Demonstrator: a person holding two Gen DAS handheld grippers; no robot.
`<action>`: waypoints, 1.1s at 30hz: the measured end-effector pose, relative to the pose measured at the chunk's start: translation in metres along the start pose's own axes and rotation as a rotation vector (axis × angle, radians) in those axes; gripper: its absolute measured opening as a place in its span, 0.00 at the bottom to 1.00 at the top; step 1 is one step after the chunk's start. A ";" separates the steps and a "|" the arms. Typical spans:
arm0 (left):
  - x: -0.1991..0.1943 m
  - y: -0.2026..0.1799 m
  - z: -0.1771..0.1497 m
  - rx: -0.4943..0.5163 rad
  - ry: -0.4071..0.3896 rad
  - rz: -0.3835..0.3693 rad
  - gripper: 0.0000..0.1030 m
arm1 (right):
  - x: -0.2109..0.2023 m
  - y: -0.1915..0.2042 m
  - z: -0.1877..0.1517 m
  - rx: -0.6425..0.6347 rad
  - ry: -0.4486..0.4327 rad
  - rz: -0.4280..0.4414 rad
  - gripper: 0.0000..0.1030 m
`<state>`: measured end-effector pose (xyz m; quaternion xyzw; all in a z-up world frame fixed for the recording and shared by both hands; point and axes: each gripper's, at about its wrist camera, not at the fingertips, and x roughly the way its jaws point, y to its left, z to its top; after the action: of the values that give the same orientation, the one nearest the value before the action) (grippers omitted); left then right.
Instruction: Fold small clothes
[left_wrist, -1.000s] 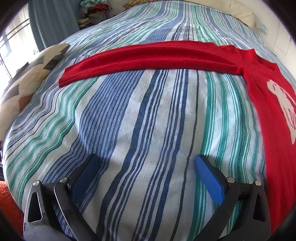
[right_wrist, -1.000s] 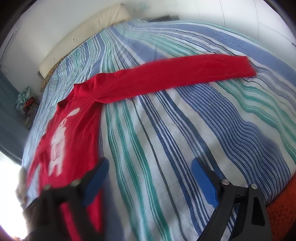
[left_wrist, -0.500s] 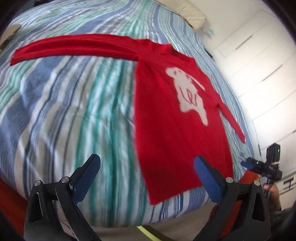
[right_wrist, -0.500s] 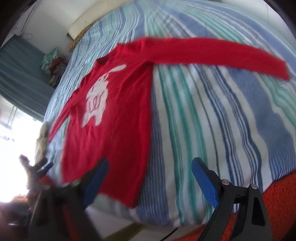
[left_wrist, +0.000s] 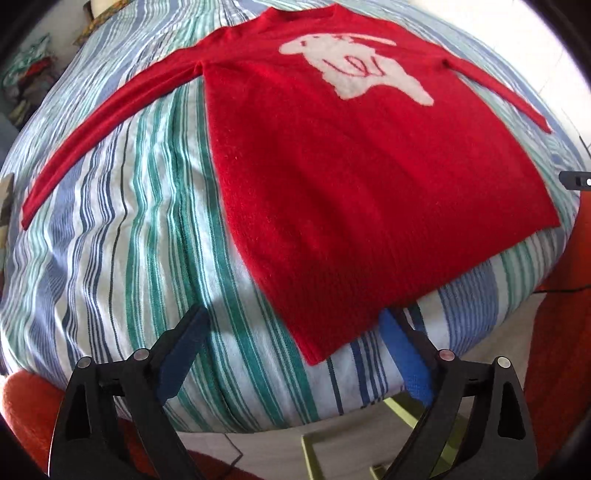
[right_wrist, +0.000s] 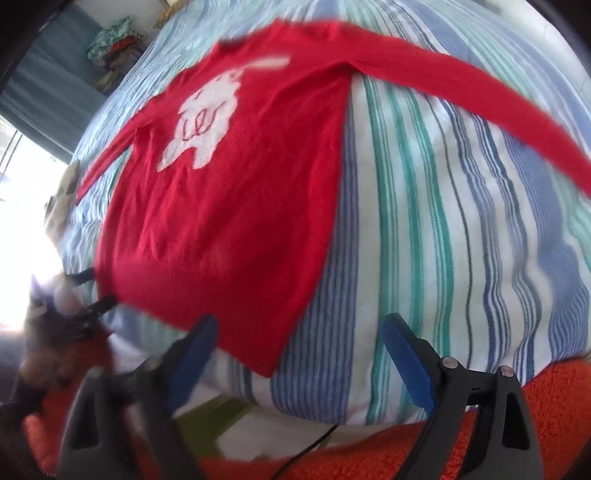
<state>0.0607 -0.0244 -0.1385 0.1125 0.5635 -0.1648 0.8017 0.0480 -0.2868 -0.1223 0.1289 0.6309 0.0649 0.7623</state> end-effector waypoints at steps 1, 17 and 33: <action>-0.010 0.006 0.001 -0.031 -0.033 -0.023 0.91 | -0.007 -0.006 0.004 0.009 -0.021 -0.003 0.87; -0.042 0.177 -0.020 -0.693 -0.322 0.066 0.92 | -0.068 -0.288 0.011 1.104 -0.643 0.343 0.87; -0.025 0.166 -0.011 -0.637 -0.274 0.062 0.92 | -0.042 -0.320 0.073 1.115 -0.608 0.034 0.06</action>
<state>0.1088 0.1356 -0.1197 -0.1493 0.4702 0.0304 0.8693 0.0910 -0.6123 -0.1596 0.5292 0.3231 -0.3010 0.7245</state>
